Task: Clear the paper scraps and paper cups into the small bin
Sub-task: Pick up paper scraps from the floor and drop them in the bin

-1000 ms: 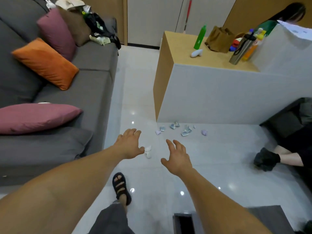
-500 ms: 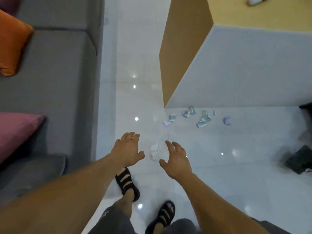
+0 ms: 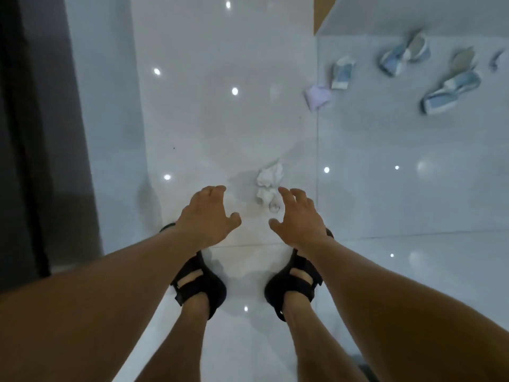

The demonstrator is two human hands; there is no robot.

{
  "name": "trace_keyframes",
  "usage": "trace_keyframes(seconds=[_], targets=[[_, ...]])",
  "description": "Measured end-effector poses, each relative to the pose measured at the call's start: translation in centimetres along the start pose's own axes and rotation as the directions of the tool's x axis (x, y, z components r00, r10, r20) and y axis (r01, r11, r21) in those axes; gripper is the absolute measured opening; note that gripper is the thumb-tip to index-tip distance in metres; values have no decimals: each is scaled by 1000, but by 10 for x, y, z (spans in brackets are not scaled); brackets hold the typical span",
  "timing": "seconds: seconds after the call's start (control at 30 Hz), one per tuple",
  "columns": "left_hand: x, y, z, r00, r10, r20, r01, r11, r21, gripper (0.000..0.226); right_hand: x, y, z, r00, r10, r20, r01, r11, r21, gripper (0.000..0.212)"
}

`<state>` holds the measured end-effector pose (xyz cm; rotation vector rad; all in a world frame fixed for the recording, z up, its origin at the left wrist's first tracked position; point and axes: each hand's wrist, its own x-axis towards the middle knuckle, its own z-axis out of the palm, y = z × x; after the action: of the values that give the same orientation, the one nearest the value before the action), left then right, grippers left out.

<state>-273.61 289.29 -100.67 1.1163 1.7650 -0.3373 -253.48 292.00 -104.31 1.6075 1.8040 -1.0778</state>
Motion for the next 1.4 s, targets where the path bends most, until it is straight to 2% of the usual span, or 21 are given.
trace_keyframes(seconds=[0.13,0.23,0.33,0.47,0.57,0.67,0.87,1.0,1.07,1.13,1.23,1.3,1.4], targets=[[43,-16,51,1000,9,17,-8,998,-56,75,43,9,50,994,-102,-26,100,993,-61,74],[57,-22,67,999,37,18,-35,996,-79,74,61,11,71,982,-178,-58,170,978,-122,59],[63,-24,67,999,31,39,-26,992,-125,75,64,16,75,984,-162,-73,162,987,-11,50],[62,-4,48,992,-22,121,67,921,-383,74,43,12,57,980,-174,-94,191,953,233,58],[54,18,32,980,33,195,67,873,-483,61,25,-2,34,954,-275,-120,299,907,296,62],[49,32,20,981,52,187,47,871,-489,42,18,-12,13,926,-336,-174,375,875,307,56],[58,30,19,991,29,129,38,871,-489,27,32,-5,-3,877,-456,-152,480,850,216,69],[66,1,32,997,-64,53,81,902,-423,15,70,20,-1,897,-417,-146,410,909,-74,87],[69,-19,39,997,-80,15,80,927,-365,14,89,26,6,907,-385,-168,335,904,-264,86],[71,-35,46,995,-101,-7,93,933,-347,15,104,23,17,909,-381,-168,308,887,-343,79],[74,-50,50,990,-138,-3,129,928,-349,17,114,7,34,897,-395,-199,331,898,-288,52],[73,-54,47,992,-127,1,120,929,-350,21,111,-4,40,903,-394,-170,352,906,-235,37],[67,-45,26,999,-52,-14,44,940,-337,36,93,-15,33,928,-346,-136,334,936,-107,38]])
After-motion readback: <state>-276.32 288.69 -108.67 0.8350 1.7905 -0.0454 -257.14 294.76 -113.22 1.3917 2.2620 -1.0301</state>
